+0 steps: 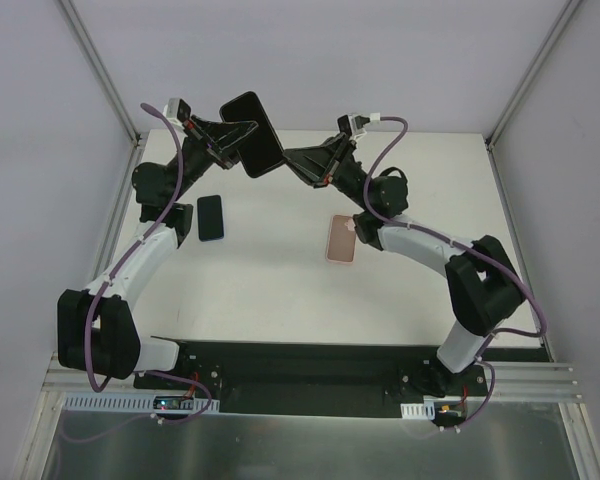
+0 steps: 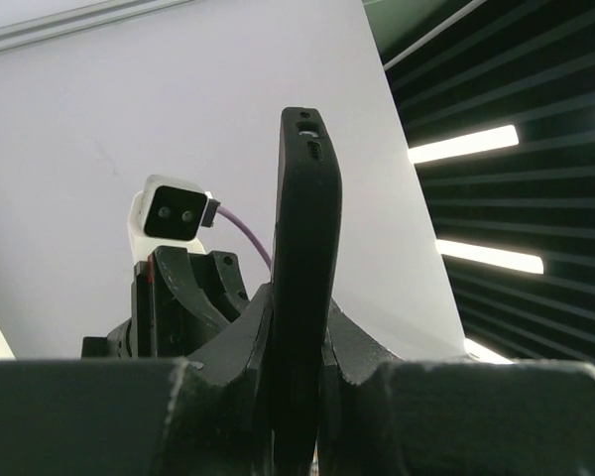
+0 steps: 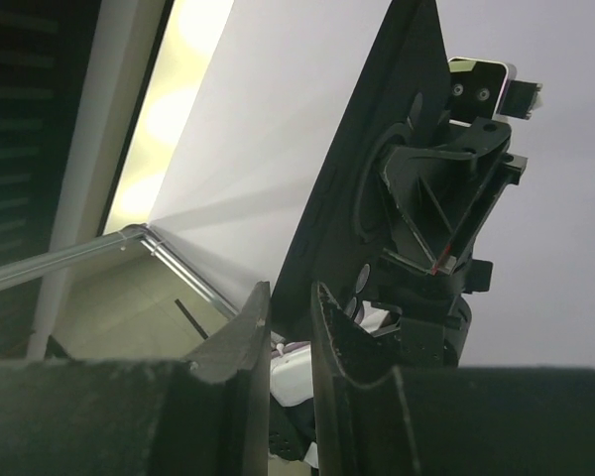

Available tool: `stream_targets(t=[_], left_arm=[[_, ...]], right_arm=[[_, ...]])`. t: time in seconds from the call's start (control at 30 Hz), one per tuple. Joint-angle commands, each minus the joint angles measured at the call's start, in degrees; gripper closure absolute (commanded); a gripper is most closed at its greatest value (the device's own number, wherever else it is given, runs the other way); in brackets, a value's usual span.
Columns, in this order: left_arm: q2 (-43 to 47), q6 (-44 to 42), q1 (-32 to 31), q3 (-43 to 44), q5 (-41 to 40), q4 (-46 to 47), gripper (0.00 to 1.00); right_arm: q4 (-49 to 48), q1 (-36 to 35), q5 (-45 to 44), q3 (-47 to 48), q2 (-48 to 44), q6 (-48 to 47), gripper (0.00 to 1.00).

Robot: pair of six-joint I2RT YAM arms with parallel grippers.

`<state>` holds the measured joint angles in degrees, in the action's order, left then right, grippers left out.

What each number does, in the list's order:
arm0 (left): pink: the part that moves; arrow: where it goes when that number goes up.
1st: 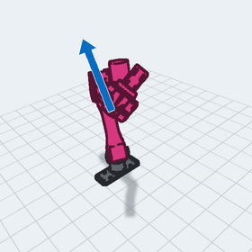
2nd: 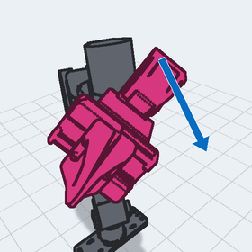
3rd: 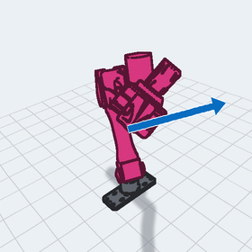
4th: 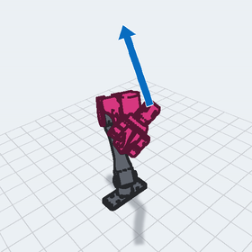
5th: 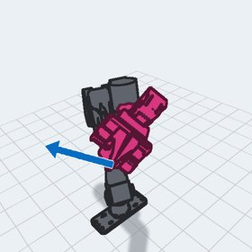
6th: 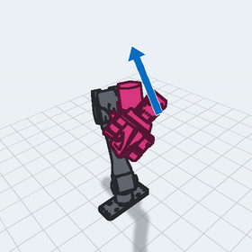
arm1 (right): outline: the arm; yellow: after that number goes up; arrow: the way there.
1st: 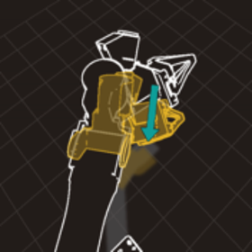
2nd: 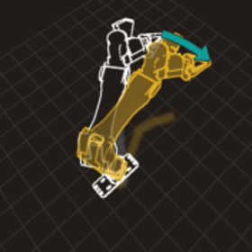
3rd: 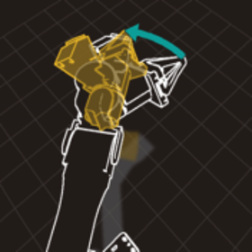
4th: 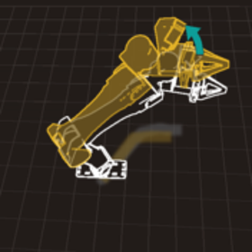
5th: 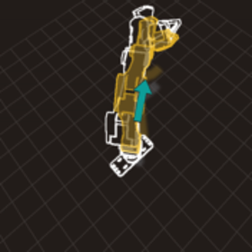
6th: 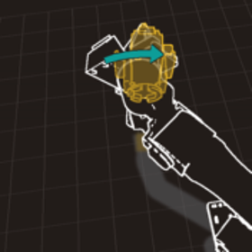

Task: Take the phone out of the phone case
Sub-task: Remove the phone case from the phone.

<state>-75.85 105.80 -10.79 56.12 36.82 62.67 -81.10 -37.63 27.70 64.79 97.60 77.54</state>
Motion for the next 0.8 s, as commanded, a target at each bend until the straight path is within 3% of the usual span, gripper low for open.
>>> stream_targets(t=[0.0,0.77], left_arm=[[4.0,18.4,-2.5,8.3,-2.6,33.3,1.00],[6.2,19.5,-2.5,11.1,-4.4,30.9,1.00]], right_arm=[[8.2,-1.2,5.3,-0.8,6.5,0.4,0.99],[10.8,-2.4,3.8,1.2,15.2,-2.0,0.99]])
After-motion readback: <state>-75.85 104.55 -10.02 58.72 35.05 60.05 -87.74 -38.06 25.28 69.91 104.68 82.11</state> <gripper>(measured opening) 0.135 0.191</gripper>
